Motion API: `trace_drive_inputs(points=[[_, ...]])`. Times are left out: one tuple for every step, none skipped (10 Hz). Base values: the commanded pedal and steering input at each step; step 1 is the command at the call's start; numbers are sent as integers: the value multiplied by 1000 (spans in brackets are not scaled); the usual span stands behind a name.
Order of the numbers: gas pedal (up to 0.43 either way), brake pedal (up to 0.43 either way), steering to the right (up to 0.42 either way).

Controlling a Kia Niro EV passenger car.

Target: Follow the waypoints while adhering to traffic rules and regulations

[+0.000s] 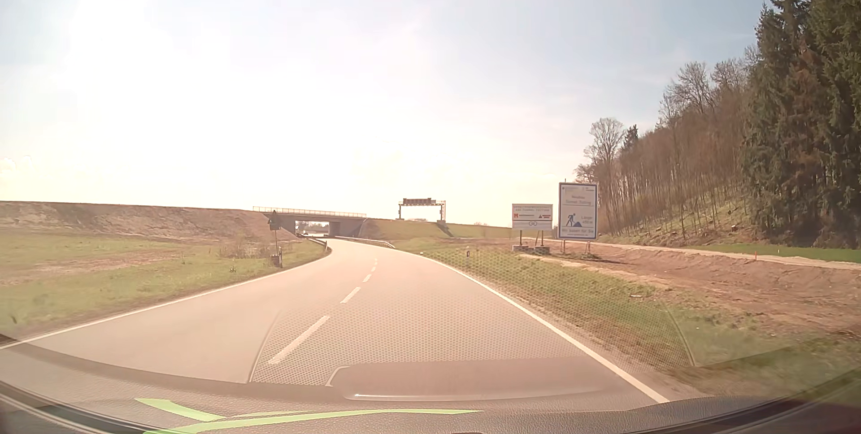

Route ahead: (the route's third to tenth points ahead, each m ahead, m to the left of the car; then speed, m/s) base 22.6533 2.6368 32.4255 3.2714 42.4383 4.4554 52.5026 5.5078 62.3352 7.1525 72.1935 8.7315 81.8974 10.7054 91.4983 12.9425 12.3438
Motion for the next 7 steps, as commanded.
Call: trace_drive_inputs(points=[[79, 0, -14], [79, 0, -14], [79, 0, -14], [79, 0, -14], [79, 0, -14], [79, 0, -14], [79, 0, -14]])
